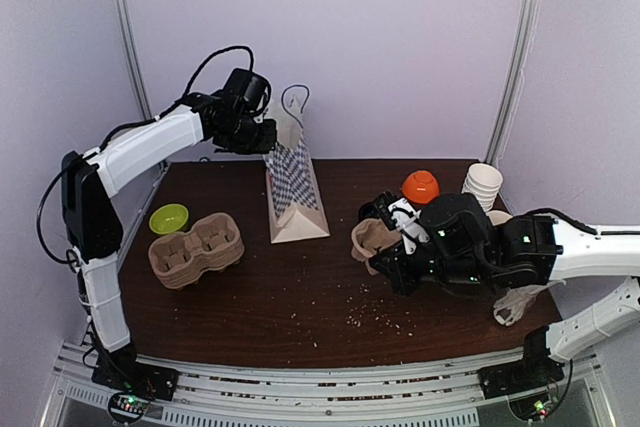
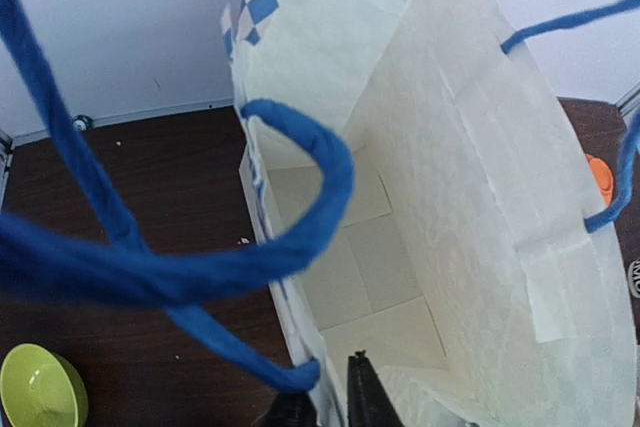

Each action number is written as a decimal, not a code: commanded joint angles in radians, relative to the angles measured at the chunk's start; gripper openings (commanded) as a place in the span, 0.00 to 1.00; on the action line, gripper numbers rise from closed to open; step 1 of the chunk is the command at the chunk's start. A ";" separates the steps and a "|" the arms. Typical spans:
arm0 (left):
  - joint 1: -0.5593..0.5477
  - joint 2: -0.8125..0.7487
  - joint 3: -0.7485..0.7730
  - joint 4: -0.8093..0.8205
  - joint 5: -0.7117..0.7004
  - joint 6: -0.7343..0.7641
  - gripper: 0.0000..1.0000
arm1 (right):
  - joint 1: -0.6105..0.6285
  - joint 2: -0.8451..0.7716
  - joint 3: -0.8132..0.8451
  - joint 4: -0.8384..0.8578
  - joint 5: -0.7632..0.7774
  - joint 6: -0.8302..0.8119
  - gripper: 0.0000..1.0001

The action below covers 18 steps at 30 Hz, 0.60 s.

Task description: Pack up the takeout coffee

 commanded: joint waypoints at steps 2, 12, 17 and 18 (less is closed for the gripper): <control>-0.022 -0.105 -0.032 0.010 0.057 0.055 0.07 | -0.005 0.006 0.021 -0.027 0.013 -0.005 0.00; -0.121 -0.219 -0.055 -0.015 0.141 0.132 0.00 | -0.003 -0.022 -0.003 -0.089 0.028 -0.026 0.00; -0.198 -0.291 -0.161 -0.026 0.135 0.117 0.00 | 0.014 -0.052 -0.051 -0.137 0.008 -0.042 0.00; -0.206 -0.310 -0.189 -0.026 0.138 0.102 0.00 | 0.021 -0.056 -0.057 -0.142 0.003 -0.042 0.00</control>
